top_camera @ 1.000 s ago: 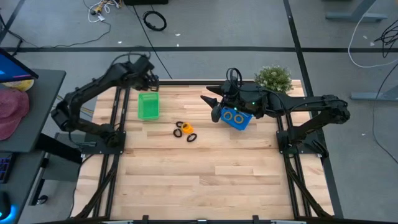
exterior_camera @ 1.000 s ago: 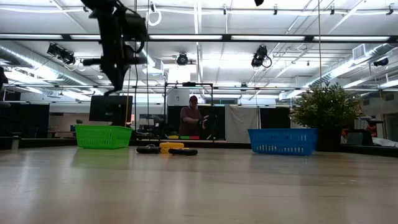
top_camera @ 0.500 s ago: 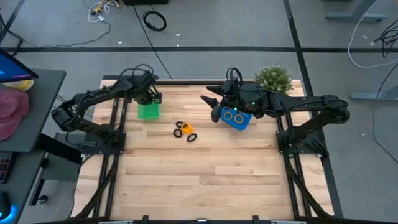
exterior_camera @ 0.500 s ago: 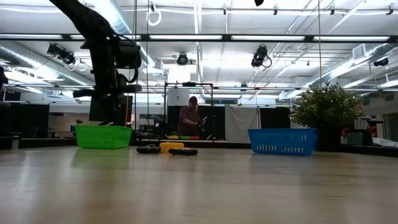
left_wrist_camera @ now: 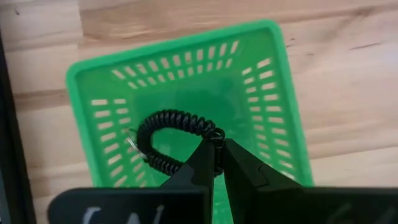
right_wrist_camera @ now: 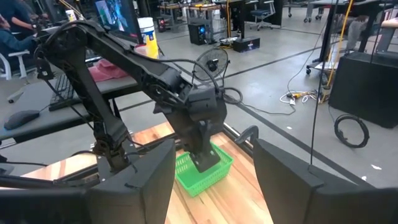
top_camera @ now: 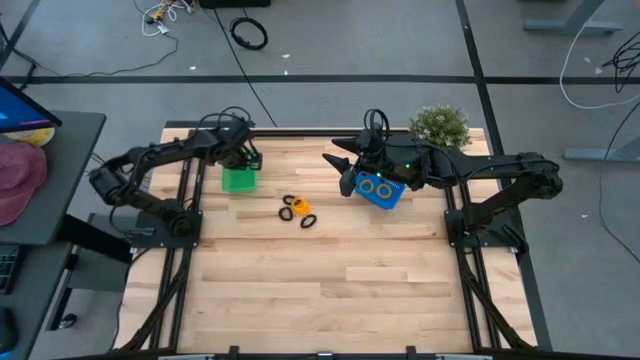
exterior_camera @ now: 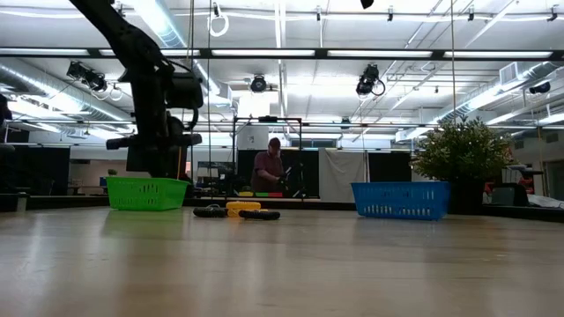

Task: Sort spring keychains
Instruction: Put the black spring keychain into the green bin

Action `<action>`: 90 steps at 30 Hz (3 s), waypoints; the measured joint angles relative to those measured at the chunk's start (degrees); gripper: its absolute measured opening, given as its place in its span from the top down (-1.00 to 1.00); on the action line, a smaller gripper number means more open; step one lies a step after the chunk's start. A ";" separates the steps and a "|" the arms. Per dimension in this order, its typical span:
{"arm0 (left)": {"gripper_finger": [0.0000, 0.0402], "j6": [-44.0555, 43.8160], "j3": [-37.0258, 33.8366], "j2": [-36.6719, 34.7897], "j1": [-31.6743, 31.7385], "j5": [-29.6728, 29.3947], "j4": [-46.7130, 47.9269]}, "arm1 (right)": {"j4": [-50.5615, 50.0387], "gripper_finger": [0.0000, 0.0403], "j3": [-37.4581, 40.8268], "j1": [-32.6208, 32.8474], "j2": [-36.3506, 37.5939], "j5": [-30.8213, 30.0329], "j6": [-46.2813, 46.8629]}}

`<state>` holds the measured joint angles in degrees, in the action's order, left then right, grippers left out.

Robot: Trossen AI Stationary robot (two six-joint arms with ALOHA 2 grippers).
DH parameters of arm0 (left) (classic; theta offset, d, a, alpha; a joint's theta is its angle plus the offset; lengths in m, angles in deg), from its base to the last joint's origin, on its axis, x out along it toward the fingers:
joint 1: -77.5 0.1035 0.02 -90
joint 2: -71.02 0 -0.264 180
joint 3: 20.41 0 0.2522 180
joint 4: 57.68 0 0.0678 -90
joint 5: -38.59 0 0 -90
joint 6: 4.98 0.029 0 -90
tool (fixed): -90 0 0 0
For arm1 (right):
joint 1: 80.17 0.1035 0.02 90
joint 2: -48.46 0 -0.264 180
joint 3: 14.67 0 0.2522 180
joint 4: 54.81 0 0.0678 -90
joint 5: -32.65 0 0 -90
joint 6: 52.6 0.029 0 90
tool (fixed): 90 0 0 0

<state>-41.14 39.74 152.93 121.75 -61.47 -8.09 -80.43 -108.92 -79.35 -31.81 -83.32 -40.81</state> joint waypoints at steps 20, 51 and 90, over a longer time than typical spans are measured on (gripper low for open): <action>0.36 2.79 0.00 2.49 0.00 -0.41 -2.00 | -0.24 -0.08 0.00 0.01 0.00 -0.02 1.05; 0.06 19.77 0.07 -42.74 -25.18 -12.50 -20.79 | -1.64 -0.08 0.00 0.02 -0.02 -0.02 0.99; 0.85 38.96 12.51 -18.38 -32.79 14.36 -31.60 | -4.02 -0.08 0.04 0.38 0.93 -0.02 -0.13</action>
<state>-2.18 52.25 134.55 88.97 -47.11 -39.69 -84.45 -108.88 -78.97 -30.87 -83.35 -40.94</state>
